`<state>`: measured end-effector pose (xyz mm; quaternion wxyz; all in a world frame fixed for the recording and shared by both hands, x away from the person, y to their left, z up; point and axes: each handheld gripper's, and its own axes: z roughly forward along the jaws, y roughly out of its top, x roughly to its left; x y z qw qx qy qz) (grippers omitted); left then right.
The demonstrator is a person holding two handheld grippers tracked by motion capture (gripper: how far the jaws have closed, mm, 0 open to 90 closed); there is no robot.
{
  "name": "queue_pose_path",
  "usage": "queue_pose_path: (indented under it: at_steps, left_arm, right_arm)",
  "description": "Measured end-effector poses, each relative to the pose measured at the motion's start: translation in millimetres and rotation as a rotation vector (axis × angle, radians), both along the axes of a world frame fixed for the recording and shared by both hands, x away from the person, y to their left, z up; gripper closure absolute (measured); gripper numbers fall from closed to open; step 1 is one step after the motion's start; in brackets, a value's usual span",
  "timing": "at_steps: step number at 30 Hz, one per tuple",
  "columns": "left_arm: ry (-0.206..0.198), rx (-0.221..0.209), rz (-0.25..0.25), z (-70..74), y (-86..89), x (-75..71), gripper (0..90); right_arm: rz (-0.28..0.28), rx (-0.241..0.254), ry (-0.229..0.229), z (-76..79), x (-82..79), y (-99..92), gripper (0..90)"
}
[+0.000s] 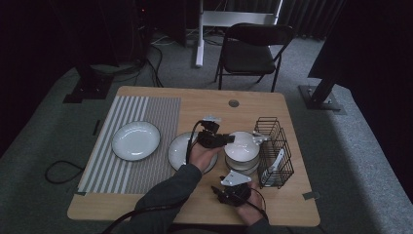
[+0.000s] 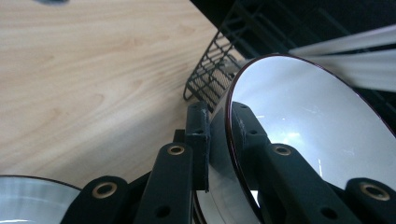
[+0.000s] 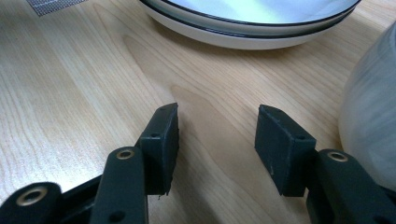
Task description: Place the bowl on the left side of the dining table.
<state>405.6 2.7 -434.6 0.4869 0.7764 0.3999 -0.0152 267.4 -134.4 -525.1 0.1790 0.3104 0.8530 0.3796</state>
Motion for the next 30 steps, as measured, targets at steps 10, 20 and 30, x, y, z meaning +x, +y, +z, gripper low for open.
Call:
queue_pose_path:
  at_steps: [10,20,30]
  left_arm:
    - [-0.028,-0.014,0.058,14.4,27.5,6.6,80.3]
    - [-0.028,-0.02,0.156,16.3,73.1,14.9,80.2]
    - [-0.033,-0.013,0.266,9.5,132.4,20.9,80.2]
  right_arm:
    - [-0.001,0.002,0.002,0.1,-0.2,0.0,49.1]
    - [-0.002,0.001,0.001,0.0,-0.1,0.0,49.0]
    - [-0.002,0.002,0.004,0.0,0.0,-0.2,48.9]
